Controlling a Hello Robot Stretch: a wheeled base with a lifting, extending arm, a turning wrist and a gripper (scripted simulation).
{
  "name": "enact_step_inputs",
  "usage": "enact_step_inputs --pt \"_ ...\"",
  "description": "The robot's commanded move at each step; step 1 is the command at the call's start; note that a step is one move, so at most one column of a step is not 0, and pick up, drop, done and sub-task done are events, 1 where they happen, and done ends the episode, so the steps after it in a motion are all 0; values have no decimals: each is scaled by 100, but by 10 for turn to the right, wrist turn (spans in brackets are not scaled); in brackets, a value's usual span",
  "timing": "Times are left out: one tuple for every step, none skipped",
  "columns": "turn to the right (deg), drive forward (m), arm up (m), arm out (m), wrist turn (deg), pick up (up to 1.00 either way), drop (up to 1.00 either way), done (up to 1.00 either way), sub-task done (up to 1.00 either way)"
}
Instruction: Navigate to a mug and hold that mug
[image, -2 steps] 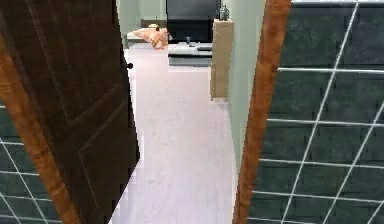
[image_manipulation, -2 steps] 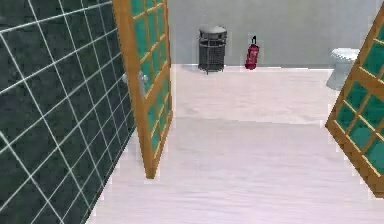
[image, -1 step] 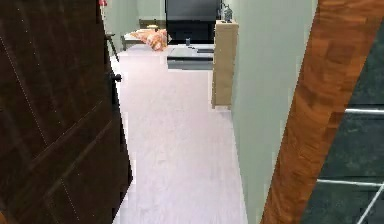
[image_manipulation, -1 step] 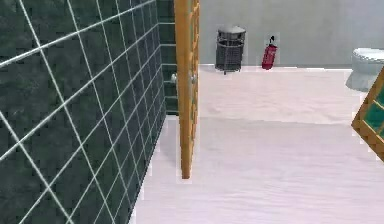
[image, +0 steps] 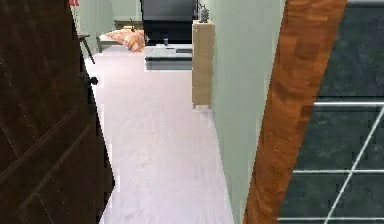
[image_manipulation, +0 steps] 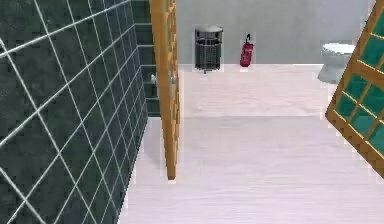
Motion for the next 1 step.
enact_step_inputs --pt "0 30 0 0 0 0 0 0 0"
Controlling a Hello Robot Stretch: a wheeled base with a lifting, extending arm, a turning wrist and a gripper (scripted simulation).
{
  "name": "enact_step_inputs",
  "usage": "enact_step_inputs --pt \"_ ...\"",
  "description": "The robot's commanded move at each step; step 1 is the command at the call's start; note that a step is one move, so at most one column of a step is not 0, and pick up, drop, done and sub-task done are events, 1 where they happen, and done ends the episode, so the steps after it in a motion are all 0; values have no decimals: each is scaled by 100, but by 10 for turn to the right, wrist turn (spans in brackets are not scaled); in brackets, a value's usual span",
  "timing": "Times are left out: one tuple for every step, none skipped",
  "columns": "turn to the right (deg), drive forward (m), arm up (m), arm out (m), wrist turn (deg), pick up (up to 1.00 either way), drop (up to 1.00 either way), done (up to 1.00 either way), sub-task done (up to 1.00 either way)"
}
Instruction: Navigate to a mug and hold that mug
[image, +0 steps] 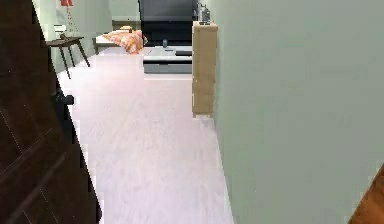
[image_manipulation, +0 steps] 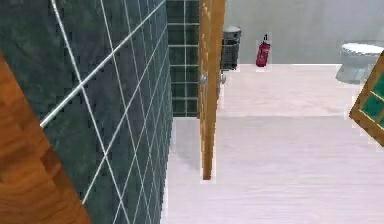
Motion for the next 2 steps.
enact_step_inputs --pt "-120 0 0 0 0 0 0 0 0" --pt "0 100 0 0 0 0 0 0 0"
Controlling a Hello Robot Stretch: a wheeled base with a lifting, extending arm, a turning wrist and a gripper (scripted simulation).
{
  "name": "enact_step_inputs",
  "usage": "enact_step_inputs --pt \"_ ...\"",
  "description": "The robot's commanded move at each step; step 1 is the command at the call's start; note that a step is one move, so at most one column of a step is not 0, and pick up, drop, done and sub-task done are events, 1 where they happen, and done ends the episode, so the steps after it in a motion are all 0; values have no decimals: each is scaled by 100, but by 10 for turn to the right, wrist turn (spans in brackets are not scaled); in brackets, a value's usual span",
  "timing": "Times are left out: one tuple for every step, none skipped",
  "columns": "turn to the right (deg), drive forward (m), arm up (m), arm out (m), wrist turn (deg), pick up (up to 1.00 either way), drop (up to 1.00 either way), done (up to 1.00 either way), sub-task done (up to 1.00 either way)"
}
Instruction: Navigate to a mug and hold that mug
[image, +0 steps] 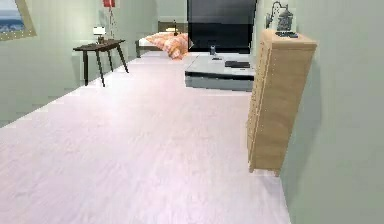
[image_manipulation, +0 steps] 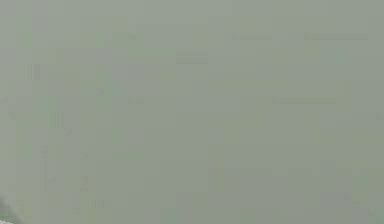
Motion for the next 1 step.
enact_step_inputs --pt "-120 0 0 0 0 0 0 0 0"
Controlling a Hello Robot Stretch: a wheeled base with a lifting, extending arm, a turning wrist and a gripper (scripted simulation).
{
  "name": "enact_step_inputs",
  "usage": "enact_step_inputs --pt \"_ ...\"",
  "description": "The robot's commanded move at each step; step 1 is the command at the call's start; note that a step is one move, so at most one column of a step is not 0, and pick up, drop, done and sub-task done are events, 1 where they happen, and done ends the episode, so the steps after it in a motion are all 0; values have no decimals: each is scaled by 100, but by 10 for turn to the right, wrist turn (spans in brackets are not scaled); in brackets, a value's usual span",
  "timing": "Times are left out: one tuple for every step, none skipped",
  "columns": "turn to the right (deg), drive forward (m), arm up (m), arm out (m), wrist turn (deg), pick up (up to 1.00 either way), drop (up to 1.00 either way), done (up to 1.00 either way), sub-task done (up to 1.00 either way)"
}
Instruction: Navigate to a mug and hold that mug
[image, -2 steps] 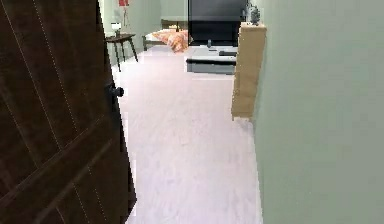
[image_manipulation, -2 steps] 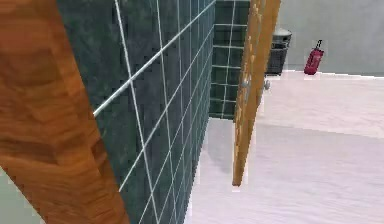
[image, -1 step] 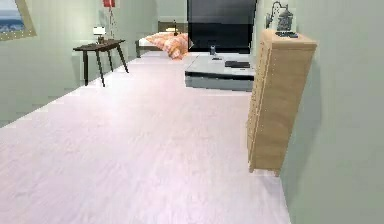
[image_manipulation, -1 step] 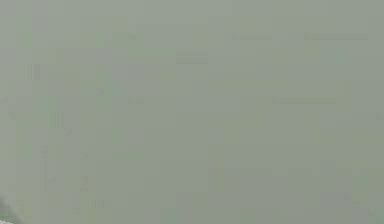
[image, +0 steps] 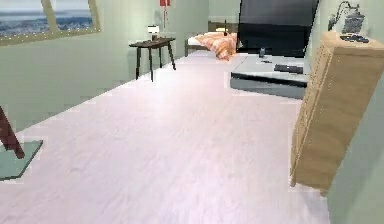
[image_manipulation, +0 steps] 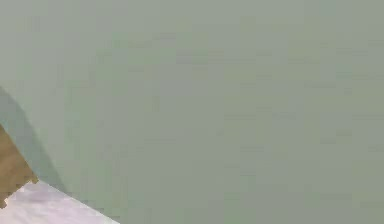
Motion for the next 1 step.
enact_step_inputs --pt "0 20 0 0 0 0 0 0 0"
